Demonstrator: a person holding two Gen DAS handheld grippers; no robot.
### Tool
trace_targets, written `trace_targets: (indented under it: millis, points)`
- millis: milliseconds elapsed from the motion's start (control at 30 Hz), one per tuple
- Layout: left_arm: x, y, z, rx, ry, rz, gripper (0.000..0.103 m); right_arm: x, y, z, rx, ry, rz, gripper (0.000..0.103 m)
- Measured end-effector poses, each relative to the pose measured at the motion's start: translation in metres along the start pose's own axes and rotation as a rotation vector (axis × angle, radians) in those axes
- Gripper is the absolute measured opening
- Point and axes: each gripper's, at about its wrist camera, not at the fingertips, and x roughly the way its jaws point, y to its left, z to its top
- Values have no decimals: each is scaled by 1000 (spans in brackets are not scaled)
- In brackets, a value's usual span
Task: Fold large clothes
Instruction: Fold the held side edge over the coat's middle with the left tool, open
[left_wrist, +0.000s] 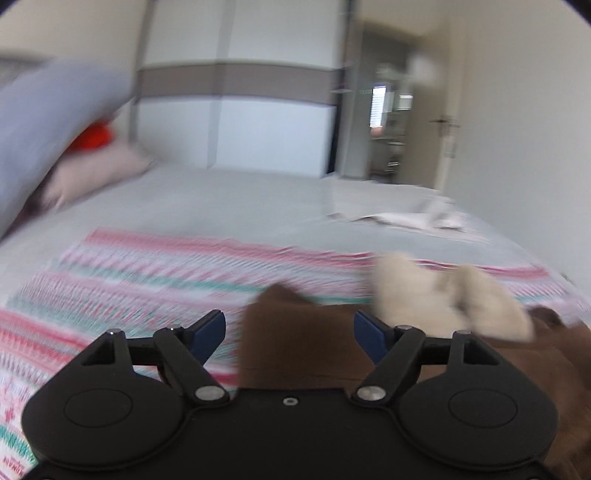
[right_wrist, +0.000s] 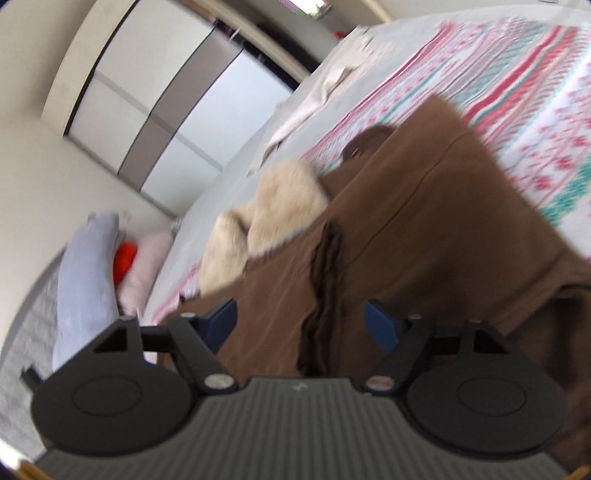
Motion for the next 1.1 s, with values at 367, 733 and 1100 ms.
trace_targets:
  millis: [367, 733, 1100]
  points:
    - [71, 39, -19, -242, 113, -180, 23, 21, 41, -19, -264, -40, -118, 7]
    - [67, -5, -46, 36, 66, 159, 24, 30, 46, -41, -432, -34, -333, 32]
    - [-12, -14, -28, 62, 35, -66, 24, -8, 62, -39, -486, -111, -282, 47]
